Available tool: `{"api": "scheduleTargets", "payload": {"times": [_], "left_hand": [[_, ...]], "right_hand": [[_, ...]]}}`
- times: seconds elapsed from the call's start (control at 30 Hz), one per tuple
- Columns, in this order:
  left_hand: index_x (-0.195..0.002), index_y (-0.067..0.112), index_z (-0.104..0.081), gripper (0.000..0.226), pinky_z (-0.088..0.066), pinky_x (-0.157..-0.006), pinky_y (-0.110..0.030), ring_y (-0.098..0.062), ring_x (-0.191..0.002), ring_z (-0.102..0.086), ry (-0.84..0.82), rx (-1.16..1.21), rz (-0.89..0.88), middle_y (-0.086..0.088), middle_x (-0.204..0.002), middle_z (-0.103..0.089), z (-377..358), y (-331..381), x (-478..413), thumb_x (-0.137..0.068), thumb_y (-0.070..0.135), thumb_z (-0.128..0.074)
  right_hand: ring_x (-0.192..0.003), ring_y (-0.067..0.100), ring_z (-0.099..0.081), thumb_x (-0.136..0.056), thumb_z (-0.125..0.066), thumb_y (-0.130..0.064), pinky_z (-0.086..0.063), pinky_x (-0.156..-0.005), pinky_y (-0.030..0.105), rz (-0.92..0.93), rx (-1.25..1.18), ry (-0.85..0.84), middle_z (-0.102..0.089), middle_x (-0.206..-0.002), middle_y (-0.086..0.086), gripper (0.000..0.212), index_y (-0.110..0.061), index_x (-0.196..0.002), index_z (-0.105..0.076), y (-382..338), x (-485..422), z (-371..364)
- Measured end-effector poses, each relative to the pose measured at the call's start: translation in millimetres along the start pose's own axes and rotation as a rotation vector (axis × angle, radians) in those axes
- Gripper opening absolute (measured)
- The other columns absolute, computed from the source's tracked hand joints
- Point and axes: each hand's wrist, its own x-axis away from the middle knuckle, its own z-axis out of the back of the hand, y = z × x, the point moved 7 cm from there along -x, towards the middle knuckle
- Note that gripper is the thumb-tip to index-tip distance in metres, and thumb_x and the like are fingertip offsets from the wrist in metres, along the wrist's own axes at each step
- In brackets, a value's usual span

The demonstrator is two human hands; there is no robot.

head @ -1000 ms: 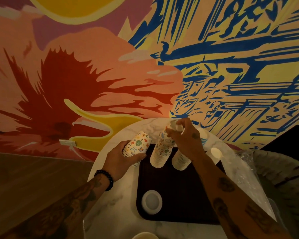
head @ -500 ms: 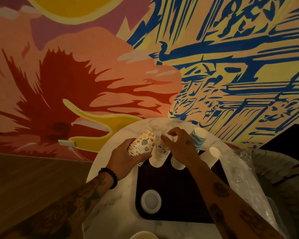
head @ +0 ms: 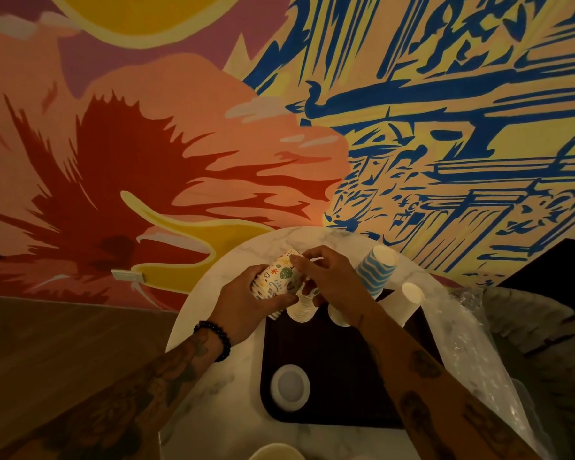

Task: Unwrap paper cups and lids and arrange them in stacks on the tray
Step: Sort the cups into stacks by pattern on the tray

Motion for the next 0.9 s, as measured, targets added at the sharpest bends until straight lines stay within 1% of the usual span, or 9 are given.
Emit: {"api": "scheduleTargets", "payload": {"times": [0.17,0.27,0.33,0.4,0.5,0.63,0.77,0.83,0.9], "left_hand": [[-0.118,0.028,-0.056,0.056,-0.047,-0.064,-0.007,0.003,-0.086,-0.061,0.000,0.007,0.005,0.019,-0.101,-0.063,0.6,-0.8,0.3,-0.072,0.044,-0.083],[-0.116,0.025,-0.058,0.055,-0.048,-0.064,-0.010,0.001,-0.087,-0.063,0.008,0.016,0.021,0.013,-0.101,-0.065,3.2,-3.5,-0.2,-0.072,0.044,-0.083],[-0.116,0.024,-0.059,0.053,-0.048,-0.063,-0.009,0.002,-0.086,-0.062,0.008,0.014,0.008,0.013,-0.101,-0.065,4.3,-2.5,-0.6,-0.072,0.040,-0.084],[-0.116,0.025,-0.059,0.052,-0.047,-0.064,-0.008,0.006,-0.083,-0.063,-0.011,0.017,-0.007,0.016,-0.100,-0.065,2.2,1.5,-0.5,-0.073,0.038,-0.084],[-0.115,0.028,-0.057,0.050,-0.047,-0.066,-0.007,0.013,-0.082,-0.061,-0.022,0.020,-0.015,0.019,-0.098,-0.064,-0.5,5.4,0.0,-0.074,0.037,-0.083],[-0.117,0.027,-0.060,0.053,-0.048,-0.066,-0.009,0.010,-0.084,-0.062,-0.022,0.006,-0.010,0.017,-0.099,-0.066,1.2,3.9,-0.8,-0.072,0.042,-0.083],[-0.115,0.026,-0.060,0.050,-0.047,-0.065,-0.009,0.005,-0.086,-0.062,-0.007,0.002,0.015,0.015,-0.100,-0.065,6.8,-3.6,-1.6,-0.073,0.042,-0.082],[-0.111,0.022,-0.064,0.047,-0.050,-0.064,-0.012,-0.001,-0.084,-0.065,0.012,0.054,0.082,0.011,-0.099,-0.068,9.5,-13.9,-2.5,-0.074,0.042,-0.082],[-0.113,0.015,-0.067,0.046,-0.058,-0.067,-0.021,-0.010,-0.085,-0.070,0.048,0.213,0.206,0.002,-0.100,-0.072,12.1,-26.9,-3.5,-0.076,0.038,-0.083]], "right_hand": [[-0.063,0.014,-0.066,-0.091,-0.071,-0.039,-0.053,-0.050,0.027,0.029,-0.016,0.019,-0.073,-0.089,0.004,0.023,-0.020,-0.102,-0.065,-1.7,-2.8,3.7],[-0.064,0.014,-0.067,-0.093,-0.070,-0.037,-0.055,-0.054,0.029,0.017,-0.077,0.068,-0.074,-0.094,0.006,0.024,-0.017,-0.103,-0.065,-4.9,-5.0,17.5],[-0.073,0.018,-0.071,-0.091,-0.069,-0.047,-0.056,-0.056,0.029,-0.043,-0.116,0.026,-0.074,-0.101,0.004,0.033,-0.019,-0.108,-0.064,-5.4,-4.5,18.8],[-0.080,0.020,-0.073,-0.088,-0.068,-0.055,-0.056,-0.054,0.027,-0.074,-0.067,-0.034,-0.072,-0.103,0.000,0.039,-0.023,-0.111,-0.063,-5.1,-2.2,11.5],[-0.071,0.015,-0.069,-0.087,-0.071,-0.050,-0.052,-0.051,0.025,-0.010,0.020,-0.048,-0.073,-0.096,0.000,0.037,-0.025,-0.112,-0.061,-5.8,-3.0,-0.1],[-0.062,0.012,-0.065,-0.088,-0.073,-0.044,-0.053,-0.050,0.026,0.017,0.011,-0.022,-0.073,-0.089,0.002,0.031,-0.024,-0.108,-0.060,-5.7,-6.7,-0.9],[-0.064,0.014,-0.065,-0.089,-0.073,-0.043,-0.055,-0.052,0.028,0.056,-0.073,0.111,-0.073,-0.091,0.009,0.031,-0.022,-0.106,-0.059,-12.9,-9.6,18.3],[-0.064,0.011,-0.064,-0.090,-0.072,-0.042,-0.053,-0.053,0.026,0.105,-0.066,0.229,-0.072,-0.091,0.006,0.033,-0.020,-0.109,-0.057,-17.0,-11.1,37.0],[-0.069,0.010,-0.065,-0.089,-0.073,-0.041,-0.050,-0.055,0.025,0.155,0.002,0.350,-0.068,-0.092,-0.003,0.036,-0.020,-0.111,-0.054,-20.7,-9.3,54.7]]}}
